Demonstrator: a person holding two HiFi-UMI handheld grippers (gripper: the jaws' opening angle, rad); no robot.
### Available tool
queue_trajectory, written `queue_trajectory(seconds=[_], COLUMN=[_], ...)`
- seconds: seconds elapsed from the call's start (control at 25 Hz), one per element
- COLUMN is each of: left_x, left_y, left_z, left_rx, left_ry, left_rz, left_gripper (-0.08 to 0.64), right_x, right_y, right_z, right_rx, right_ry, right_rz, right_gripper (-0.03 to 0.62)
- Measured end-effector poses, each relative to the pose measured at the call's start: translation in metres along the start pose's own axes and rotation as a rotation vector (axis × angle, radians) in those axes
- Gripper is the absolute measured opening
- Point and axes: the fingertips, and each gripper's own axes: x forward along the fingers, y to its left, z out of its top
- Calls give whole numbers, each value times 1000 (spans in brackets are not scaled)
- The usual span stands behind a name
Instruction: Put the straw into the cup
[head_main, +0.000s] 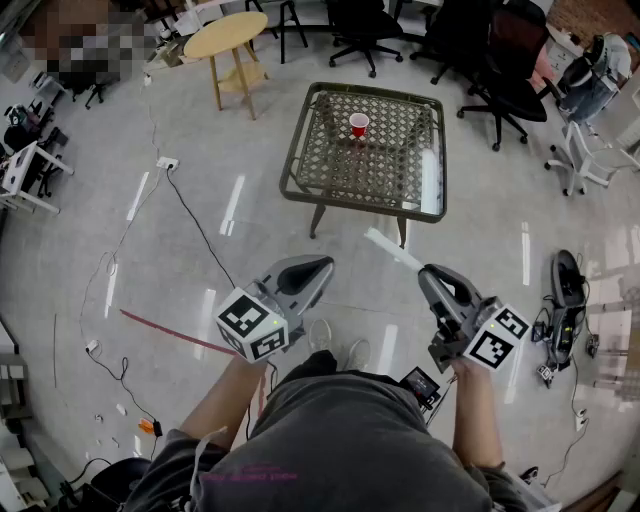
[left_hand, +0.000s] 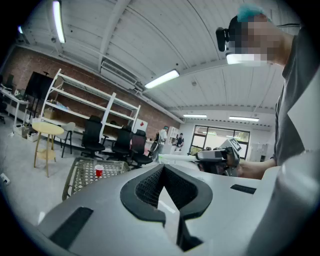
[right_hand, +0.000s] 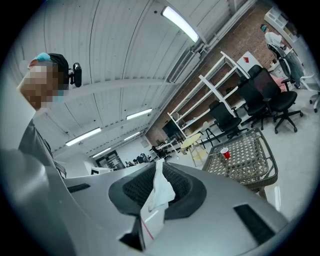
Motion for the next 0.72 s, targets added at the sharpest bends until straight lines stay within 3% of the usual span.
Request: queue_trajectory(seconds=[0.72], left_x=[-4], left_y=[31], left_z=[6], left_rx=[-16], left_ry=[2], left_rz=[1], left_gripper=[11], right_x=[31], right_y=[-6], right_z=[5], right_rx=[16], right_ry=[1], right_rz=[-5], right_gripper=[48])
